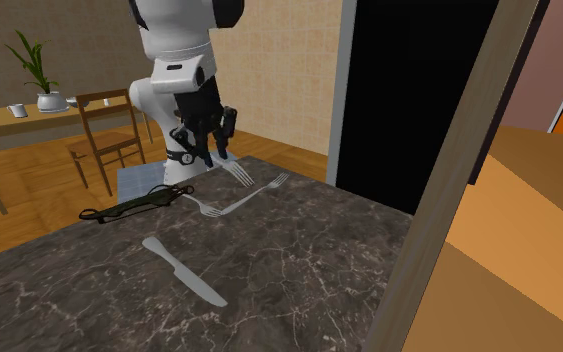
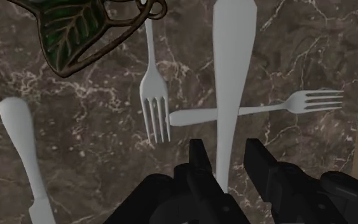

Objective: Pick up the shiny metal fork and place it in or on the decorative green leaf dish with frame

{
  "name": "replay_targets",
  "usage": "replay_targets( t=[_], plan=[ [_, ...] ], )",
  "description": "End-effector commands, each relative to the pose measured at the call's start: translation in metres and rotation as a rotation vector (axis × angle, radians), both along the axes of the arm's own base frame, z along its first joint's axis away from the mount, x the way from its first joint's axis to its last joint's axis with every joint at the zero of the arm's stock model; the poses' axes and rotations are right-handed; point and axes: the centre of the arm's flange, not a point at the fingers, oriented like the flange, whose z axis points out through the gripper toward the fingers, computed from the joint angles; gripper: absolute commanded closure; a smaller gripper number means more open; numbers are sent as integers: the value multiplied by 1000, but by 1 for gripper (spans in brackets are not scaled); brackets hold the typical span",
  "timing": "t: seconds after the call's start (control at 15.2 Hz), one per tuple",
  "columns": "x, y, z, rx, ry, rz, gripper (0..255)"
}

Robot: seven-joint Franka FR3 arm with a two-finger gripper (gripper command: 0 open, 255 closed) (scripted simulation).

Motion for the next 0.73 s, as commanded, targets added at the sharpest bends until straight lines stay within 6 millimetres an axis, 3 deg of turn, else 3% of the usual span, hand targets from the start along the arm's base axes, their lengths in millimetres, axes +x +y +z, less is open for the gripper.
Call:
replay_targets(
  t=[0.0, 0.66],
  plan=[
    [-14, -21, -2, 0, 0, 1, 255],
    [-81, -135, -7, 0, 0, 1, 255]
  ],
)
